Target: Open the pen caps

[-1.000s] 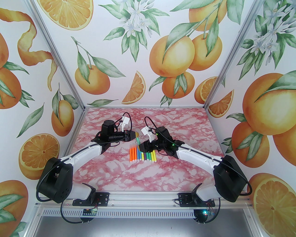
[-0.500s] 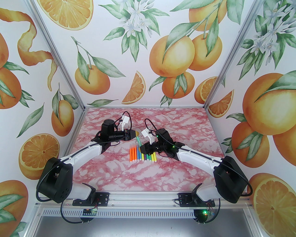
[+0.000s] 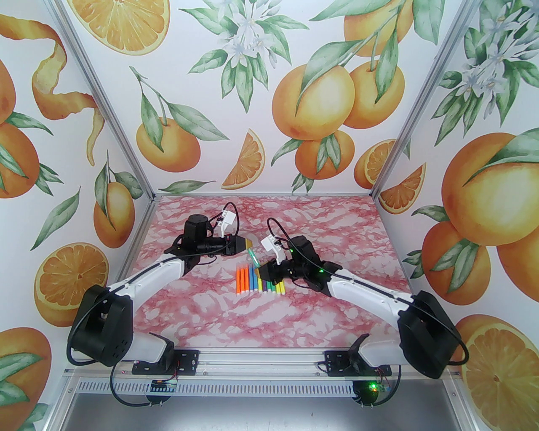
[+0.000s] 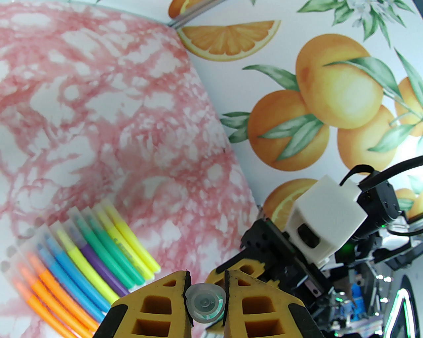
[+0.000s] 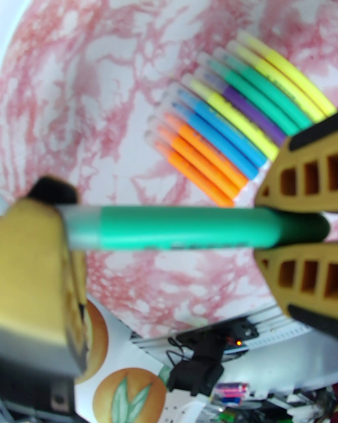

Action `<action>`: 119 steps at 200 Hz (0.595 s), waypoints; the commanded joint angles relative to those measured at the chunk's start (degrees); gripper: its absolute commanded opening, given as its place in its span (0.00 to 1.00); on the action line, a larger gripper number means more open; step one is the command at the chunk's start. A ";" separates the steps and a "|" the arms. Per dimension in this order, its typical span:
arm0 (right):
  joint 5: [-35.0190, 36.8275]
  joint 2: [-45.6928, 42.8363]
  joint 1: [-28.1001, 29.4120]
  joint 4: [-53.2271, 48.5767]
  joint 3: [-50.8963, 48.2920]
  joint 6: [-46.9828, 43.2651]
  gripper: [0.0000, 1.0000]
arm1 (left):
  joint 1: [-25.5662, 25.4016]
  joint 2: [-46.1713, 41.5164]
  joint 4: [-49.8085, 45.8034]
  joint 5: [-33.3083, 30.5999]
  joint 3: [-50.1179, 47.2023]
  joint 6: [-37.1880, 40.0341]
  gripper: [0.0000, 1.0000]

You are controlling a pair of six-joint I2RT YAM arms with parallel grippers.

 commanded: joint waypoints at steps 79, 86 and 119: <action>8.33 -10.79 -1.06 -12.31 -6.36 -0.46 0.00 | 8.83 4.66 -14.90 -17.50 14.52 13.01 0.00; 10.97 -10.98 -2.09 -13.50 -5.59 0.02 0.00 | 8.60 5.22 -21.06 -21.97 16.07 17.73 0.00; 21.65 -10.02 -10.45 -18.68 -1.49 1.70 0.00 | 8.27 9.50 -37.63 -41.88 19.47 29.70 0.00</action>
